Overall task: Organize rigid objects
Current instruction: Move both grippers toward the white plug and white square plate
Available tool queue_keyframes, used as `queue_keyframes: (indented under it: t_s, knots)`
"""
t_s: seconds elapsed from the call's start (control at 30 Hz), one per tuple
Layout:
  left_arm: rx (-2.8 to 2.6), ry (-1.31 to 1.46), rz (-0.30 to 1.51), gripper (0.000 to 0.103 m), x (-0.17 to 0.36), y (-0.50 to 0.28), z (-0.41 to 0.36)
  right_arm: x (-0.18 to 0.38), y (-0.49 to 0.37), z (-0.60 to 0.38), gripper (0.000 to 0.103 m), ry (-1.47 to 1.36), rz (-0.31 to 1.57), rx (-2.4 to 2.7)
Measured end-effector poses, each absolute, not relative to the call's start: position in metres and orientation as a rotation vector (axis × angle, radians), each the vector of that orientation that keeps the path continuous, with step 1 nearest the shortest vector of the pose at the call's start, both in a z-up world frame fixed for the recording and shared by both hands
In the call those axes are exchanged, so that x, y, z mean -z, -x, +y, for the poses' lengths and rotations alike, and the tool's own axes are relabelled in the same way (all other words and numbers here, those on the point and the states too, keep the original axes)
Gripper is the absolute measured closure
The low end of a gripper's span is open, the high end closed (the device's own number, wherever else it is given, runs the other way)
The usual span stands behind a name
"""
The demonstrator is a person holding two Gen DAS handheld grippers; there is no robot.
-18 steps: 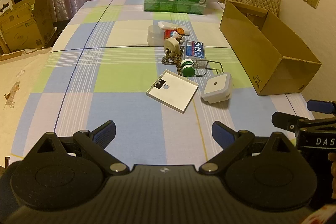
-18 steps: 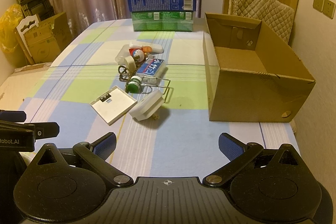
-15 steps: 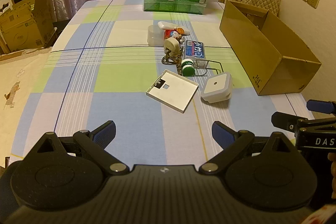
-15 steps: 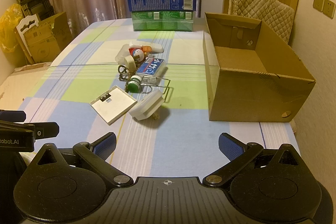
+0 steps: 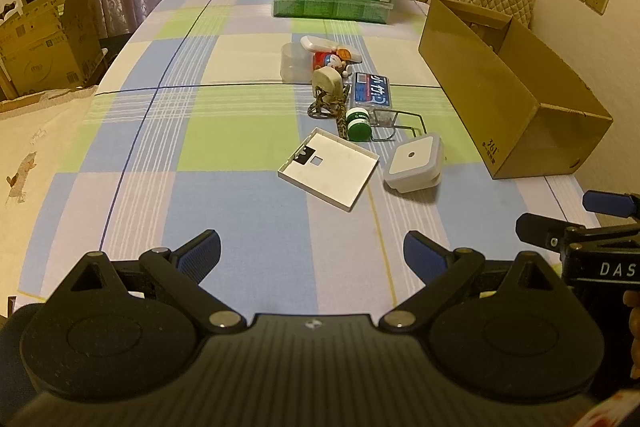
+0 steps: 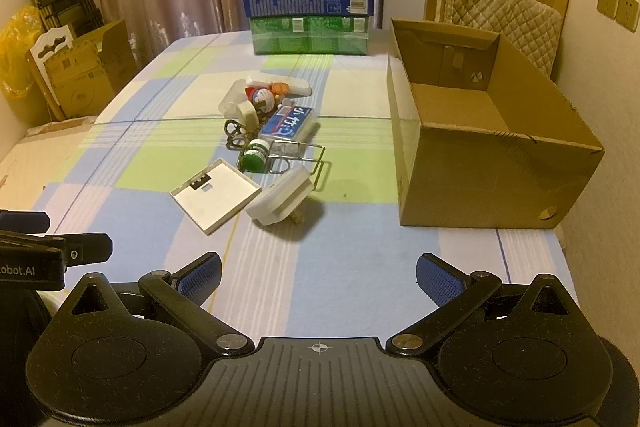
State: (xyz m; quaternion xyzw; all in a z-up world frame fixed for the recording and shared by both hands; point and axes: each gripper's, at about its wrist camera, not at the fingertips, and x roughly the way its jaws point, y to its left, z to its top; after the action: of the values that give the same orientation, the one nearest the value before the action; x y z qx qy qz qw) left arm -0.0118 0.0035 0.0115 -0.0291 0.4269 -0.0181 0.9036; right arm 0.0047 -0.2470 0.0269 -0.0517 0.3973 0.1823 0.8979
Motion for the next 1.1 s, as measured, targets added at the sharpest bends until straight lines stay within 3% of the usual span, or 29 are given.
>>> queue_keyframes:
  t_s: [1.1]
  knots:
    - [0.180, 0.075, 0.908, 0.009, -0.003, -0.030, 0.016, -0.008, -0.027, -0.244, 0.002, 0.127, 0.856, -0.393]
